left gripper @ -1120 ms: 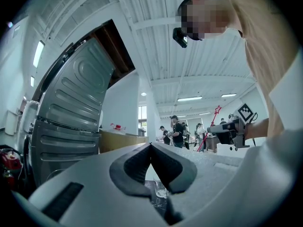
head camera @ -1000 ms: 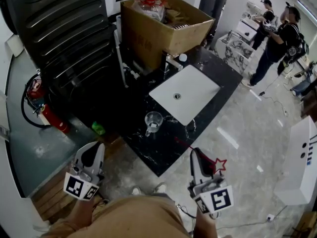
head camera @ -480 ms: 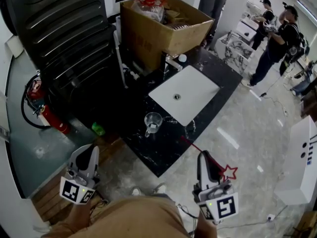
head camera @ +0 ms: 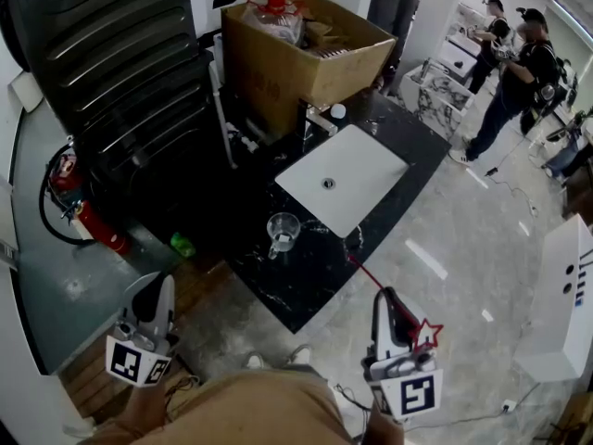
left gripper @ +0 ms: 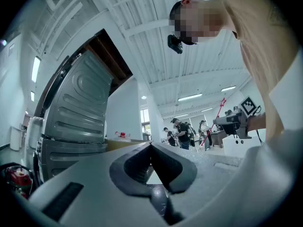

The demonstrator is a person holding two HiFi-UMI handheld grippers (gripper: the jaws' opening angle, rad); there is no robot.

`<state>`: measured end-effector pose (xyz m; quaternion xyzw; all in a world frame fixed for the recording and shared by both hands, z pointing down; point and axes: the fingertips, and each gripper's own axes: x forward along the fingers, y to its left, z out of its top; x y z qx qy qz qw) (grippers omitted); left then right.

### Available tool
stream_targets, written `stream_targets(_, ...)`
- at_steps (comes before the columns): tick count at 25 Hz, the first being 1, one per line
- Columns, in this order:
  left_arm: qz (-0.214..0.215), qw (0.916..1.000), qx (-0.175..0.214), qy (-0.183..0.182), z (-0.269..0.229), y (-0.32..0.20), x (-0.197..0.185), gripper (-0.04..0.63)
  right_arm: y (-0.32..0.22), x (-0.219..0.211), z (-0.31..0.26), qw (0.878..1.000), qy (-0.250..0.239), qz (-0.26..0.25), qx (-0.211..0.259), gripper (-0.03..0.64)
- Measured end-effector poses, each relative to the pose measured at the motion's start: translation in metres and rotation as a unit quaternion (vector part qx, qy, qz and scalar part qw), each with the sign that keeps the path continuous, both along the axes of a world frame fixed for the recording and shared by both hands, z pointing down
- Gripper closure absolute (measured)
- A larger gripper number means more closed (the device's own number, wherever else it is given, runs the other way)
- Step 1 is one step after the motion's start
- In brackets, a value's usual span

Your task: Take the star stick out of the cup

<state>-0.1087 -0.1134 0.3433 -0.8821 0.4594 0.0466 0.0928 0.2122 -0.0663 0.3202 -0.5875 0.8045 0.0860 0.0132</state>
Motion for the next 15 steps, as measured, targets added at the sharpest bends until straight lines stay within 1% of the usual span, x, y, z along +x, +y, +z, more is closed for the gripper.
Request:
stream_targets(7,0.005,0.9999,-0.011,-0.005,0.0085,0.0051,0.0056,0.595,0.0019,0.0062,0.003,1.0,0.003,0.016,-0.001,0.603)
stream_targets(11,0.001,0.9999,-0.01,-0.004,0.0083,0.0034,0.0016,0.595,-0.0002,0.0079,0.0026,1.0,-0.008,0.019,-0.002,0.603)
stream_targets(15,-0.004,0.9999,-0.013,0.001,0.0101,0.0038,0.002,0.594,-0.0023,0.01,0.0026,1.0,0.002,0.017,-0.004,0.603)
